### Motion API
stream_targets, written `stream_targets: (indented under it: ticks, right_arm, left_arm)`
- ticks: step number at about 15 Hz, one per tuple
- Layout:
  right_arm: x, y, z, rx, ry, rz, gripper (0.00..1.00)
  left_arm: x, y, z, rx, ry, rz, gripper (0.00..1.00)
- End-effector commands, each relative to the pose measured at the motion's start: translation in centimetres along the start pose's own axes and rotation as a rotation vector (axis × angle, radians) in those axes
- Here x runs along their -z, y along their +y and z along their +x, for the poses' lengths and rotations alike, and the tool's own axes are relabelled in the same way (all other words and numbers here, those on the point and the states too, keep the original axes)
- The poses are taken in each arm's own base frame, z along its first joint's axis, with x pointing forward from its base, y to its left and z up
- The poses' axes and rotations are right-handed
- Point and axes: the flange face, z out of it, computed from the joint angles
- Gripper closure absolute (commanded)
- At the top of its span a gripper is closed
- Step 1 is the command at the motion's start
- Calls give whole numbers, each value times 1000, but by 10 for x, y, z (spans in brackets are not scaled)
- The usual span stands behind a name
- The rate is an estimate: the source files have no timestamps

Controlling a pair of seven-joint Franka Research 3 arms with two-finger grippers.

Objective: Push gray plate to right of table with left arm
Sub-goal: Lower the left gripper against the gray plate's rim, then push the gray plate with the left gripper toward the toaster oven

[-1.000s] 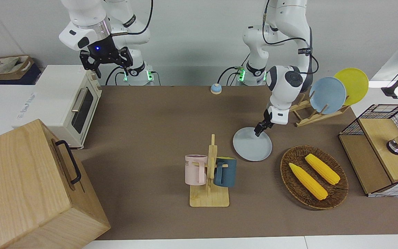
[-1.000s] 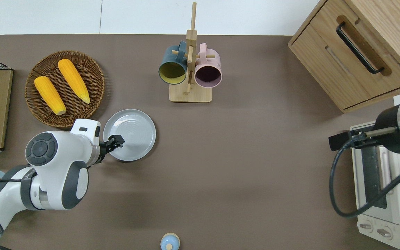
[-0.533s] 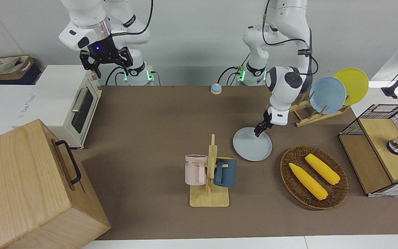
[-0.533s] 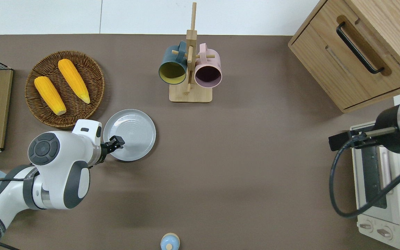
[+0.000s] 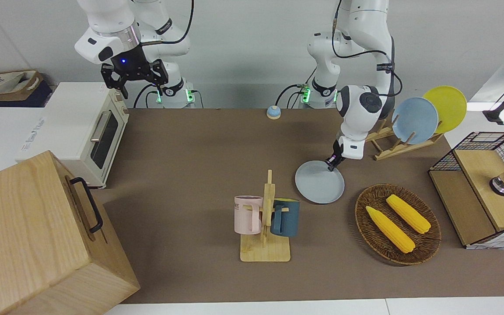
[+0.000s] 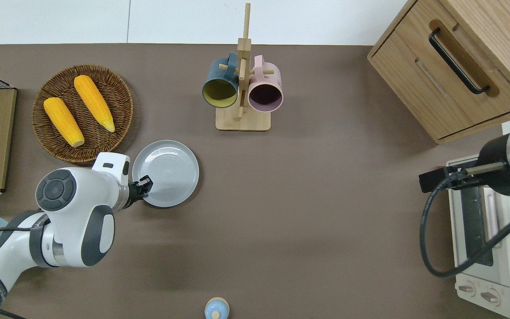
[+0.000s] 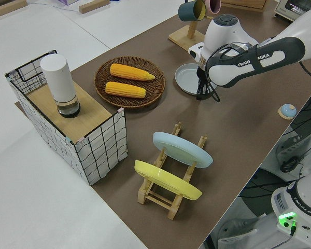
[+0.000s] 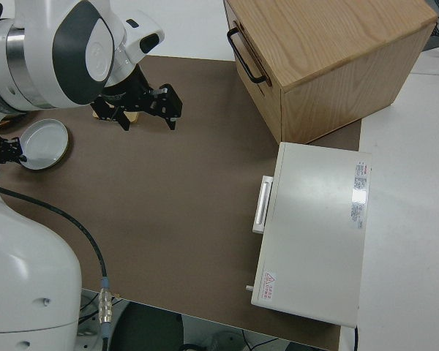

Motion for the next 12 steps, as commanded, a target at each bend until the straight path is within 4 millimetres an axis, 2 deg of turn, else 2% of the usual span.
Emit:
stream_targets:
  ticks: [1,6,9,12]
  right_arm:
    - [4,2,-3,-6,-4,10,17]
    - [4,2,-3,-6,-4,10,17]
    - [4,1,-3,-6,-4,10,17]
    - [4,1,-3,-6,-4,10,17]
  left_arm:
    - [-10,1,-9,-5,-4,4,1000]
    - [-12,4,-11,-5,-3,3,1000]
    - [-13,20,-27,18,-8,5,1000]
    - [-14,42,-51,37,-9,6,1000]
